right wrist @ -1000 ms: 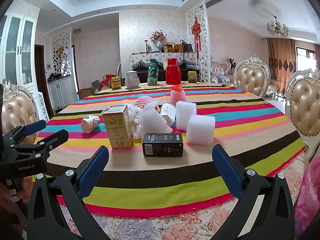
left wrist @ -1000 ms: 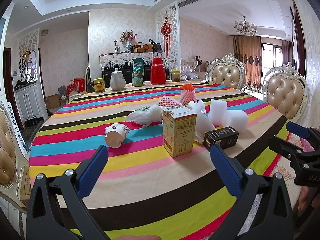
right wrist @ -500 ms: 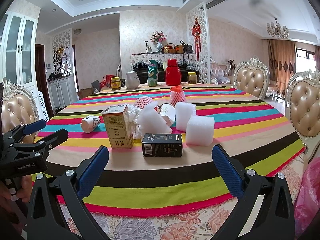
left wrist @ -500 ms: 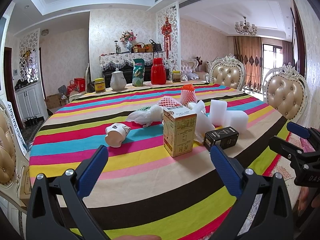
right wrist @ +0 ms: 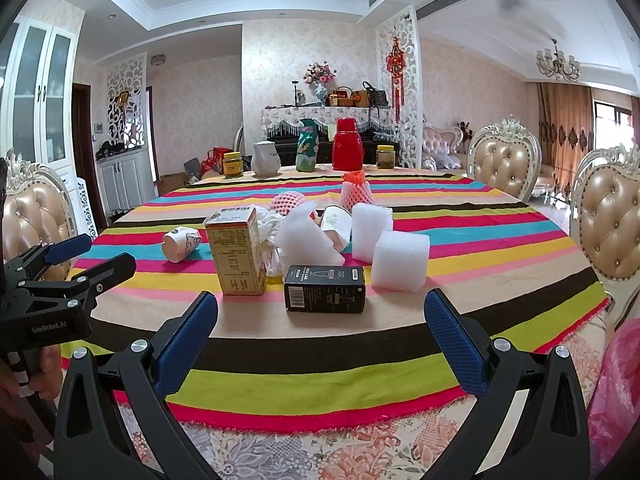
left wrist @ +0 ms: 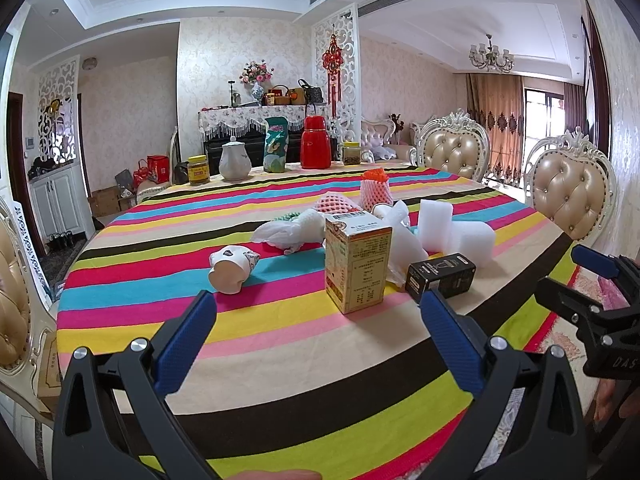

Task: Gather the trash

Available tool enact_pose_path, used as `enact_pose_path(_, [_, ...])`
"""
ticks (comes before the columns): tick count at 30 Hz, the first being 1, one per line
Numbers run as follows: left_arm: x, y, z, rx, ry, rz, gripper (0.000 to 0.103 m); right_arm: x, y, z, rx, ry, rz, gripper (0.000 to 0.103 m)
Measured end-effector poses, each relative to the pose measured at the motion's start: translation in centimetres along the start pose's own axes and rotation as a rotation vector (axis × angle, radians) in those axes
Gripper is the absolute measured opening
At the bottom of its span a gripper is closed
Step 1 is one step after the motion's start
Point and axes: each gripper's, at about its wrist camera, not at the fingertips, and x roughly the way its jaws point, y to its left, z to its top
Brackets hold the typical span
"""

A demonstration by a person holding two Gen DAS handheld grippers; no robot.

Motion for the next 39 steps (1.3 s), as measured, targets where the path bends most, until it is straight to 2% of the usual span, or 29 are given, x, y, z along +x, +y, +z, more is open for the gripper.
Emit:
enact_pose_path(10, [0.0, 0.1, -0.2, 0.004, -0.004, 0.006, 0.099, 0.6, 0.1, 0.3, -0.018, 0.018, 0.003, 0.097])
enact_pose_path(14, [0.5, 0.6, -0.2, -0.013, 0.018, 0.007, 0.099, 1.2, -0.4, 0.7, -0.007, 0.029, 0.022, 0.097])
enact_pose_path(17, [1.0, 1.0, -0.1, -0.006, 0.029, 0.017, 0.099, 2.3, -0.9, 0.9, -0.008, 0.053, 0.032, 0.097])
enact_pose_path(20, [2.2, 1.7, 0.0, -0.020, 0.074, -0.008, 0.099, 3.8, -1.4, 1.3, -0.028, 0.089, 0.041, 0.097])
enact_pose_path(23, [3.0, 2.0, 0.2, -0.028, 0.077, -0.016, 0.099, 5.8, -1.6, 1.6, -0.063, 0.126, 0.051, 0.097])
enact_pose_path(27, [4.2, 1.5, 0.5, 0.007, 0.090, 0.006, 0.099, 9.0, -2.0, 1.8, -0.099, 0.203, 0.115, 0.097])
enact_pose_path(31, [5.6, 1.1, 0.7, 0.019, 0.110, -0.023, 0.099, 11.9, -2.8, 2.0, -0.134, 0.272, 0.181, 0.097])
enact_pose_path(34, [6.8, 1.1, 0.9, 0.011, 0.115, -0.010, 0.099, 14.5, -3.2, 2.1, -0.149, 0.323, 0.230, 0.097])
enact_pose_path(39, [9.0, 0.7, 1.3, 0.013, 0.159, -0.035, 0.099, 17.5, -2.9, 2.3, -0.169, 0.399, 0.320, 0.097])
